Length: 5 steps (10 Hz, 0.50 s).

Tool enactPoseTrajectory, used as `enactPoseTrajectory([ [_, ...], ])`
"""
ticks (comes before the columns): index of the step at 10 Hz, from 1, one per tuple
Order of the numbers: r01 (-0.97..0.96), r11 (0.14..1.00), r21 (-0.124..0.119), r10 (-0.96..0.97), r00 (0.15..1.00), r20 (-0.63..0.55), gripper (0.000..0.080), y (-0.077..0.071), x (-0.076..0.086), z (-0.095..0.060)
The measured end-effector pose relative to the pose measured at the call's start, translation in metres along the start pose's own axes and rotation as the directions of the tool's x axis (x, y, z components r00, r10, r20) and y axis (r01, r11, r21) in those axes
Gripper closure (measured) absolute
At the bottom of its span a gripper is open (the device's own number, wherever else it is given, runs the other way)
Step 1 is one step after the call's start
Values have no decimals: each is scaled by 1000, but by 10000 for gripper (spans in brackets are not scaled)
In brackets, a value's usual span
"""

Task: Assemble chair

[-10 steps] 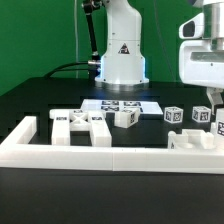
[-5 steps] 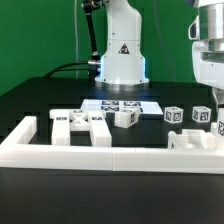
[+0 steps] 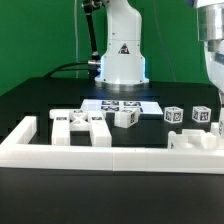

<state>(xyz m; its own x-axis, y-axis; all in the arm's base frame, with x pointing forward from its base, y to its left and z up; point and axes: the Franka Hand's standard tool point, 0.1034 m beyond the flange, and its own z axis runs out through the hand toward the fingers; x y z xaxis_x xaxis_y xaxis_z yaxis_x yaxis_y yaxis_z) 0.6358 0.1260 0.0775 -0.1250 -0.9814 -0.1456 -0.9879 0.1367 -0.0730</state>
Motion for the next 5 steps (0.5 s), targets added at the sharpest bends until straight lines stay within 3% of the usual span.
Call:
enactPoseTrajectory([
  [1, 42, 999, -1, -42, 999, 0, 509, 0, 0, 0],
  [2, 74, 997, -1, -74, 997, -1, 320, 0, 0, 0],
  [3, 171, 985, -2, -171, 985, -2, 189, 0, 1, 0],
  [5, 333, 943, -6, -333, 943, -2, 161, 2, 0, 2],
])
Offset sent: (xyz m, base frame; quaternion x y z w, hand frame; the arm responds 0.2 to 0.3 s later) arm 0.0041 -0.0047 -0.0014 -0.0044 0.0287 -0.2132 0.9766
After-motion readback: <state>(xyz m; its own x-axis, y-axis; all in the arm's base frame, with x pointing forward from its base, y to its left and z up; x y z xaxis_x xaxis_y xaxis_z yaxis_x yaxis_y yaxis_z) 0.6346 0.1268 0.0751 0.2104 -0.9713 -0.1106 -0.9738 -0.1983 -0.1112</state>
